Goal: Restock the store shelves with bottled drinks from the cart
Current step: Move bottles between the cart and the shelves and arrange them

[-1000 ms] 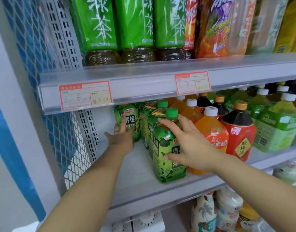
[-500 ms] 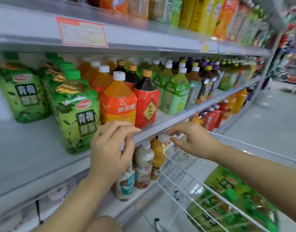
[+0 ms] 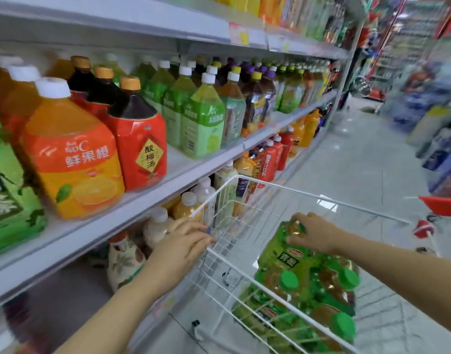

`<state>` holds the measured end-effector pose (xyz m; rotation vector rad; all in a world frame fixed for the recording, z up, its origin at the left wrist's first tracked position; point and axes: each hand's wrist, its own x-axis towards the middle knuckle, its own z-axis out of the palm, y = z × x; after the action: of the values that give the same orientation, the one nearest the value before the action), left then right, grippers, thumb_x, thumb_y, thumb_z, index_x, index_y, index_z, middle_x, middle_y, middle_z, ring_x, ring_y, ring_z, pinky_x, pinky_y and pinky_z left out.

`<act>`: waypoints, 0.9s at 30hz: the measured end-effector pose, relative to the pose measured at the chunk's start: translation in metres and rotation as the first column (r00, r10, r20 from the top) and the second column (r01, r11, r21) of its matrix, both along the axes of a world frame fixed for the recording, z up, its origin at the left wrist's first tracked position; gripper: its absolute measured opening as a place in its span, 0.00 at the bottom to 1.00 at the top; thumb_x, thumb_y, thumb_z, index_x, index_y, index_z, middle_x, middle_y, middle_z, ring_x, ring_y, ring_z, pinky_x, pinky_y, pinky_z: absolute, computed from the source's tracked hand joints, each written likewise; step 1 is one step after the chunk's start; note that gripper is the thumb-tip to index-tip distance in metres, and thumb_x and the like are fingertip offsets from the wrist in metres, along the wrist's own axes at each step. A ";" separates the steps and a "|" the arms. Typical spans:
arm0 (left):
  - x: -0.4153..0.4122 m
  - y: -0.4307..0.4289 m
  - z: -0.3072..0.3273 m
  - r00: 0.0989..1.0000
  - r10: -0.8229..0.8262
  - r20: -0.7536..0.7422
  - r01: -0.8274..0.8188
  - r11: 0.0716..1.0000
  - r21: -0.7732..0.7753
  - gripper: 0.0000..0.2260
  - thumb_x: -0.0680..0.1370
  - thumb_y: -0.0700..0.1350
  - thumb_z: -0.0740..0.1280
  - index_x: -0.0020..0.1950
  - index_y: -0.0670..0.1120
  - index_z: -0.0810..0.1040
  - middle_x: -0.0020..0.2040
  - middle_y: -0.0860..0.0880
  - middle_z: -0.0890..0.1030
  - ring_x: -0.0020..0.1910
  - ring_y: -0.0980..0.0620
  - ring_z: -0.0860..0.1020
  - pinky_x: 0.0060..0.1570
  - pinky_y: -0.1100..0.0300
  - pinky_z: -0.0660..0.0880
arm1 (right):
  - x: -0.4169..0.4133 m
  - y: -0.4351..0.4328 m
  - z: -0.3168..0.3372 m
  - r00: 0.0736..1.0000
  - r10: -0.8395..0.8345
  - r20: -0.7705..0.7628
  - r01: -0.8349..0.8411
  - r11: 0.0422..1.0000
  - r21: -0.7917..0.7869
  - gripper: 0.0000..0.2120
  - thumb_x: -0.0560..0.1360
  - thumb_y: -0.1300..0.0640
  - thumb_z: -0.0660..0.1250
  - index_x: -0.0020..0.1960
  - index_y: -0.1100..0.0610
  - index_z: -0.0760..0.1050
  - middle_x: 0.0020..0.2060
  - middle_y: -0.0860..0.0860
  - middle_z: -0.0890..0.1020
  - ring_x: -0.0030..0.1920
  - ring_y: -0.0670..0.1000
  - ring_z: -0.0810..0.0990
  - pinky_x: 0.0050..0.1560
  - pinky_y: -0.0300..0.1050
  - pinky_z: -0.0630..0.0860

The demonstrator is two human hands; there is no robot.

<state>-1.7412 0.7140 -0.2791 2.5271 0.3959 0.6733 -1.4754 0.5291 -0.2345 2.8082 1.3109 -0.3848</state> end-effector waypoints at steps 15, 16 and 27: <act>-0.004 -0.008 0.026 0.980 -0.010 -0.200 -0.012 0.994 -0.107 0.16 0.80 0.58 0.55 0.57 0.55 0.79 0.55 0.56 0.75 0.62 0.57 0.64 0.58 0.61 0.62 | -0.050 0.024 0.080 0.985 0.162 0.054 -0.170 0.912 0.373 0.14 0.68 0.48 0.73 0.35 0.53 0.71 0.37 0.50 0.77 0.37 0.50 0.76 0.34 0.39 0.70; -0.006 -0.009 0.037 0.981 -0.006 -0.196 -0.019 0.992 -0.128 0.13 0.80 0.55 0.58 0.59 0.55 0.78 0.56 0.55 0.75 0.61 0.56 0.67 0.58 0.61 0.64 | -0.059 0.026 0.104 0.981 0.177 0.083 -0.196 0.879 0.434 0.13 0.69 0.49 0.73 0.35 0.54 0.71 0.36 0.51 0.78 0.37 0.50 0.77 0.34 0.39 0.71; -0.096 -0.025 0.202 0.864 0.158 0.478 -0.086 0.982 -0.169 0.23 0.72 0.54 0.70 0.64 0.63 0.65 0.61 0.59 0.70 0.61 0.64 0.69 0.60 0.65 0.68 | -0.199 0.072 0.252 0.833 0.450 0.321 -0.512 0.412 0.753 0.07 0.72 0.55 0.71 0.38 0.55 0.75 0.29 0.47 0.75 0.24 0.37 0.71 0.28 0.29 0.65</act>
<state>-1.8373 0.6893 -0.0769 2.1057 0.4033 1.2511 -1.6743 0.6008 0.0175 2.6638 2.7618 0.5084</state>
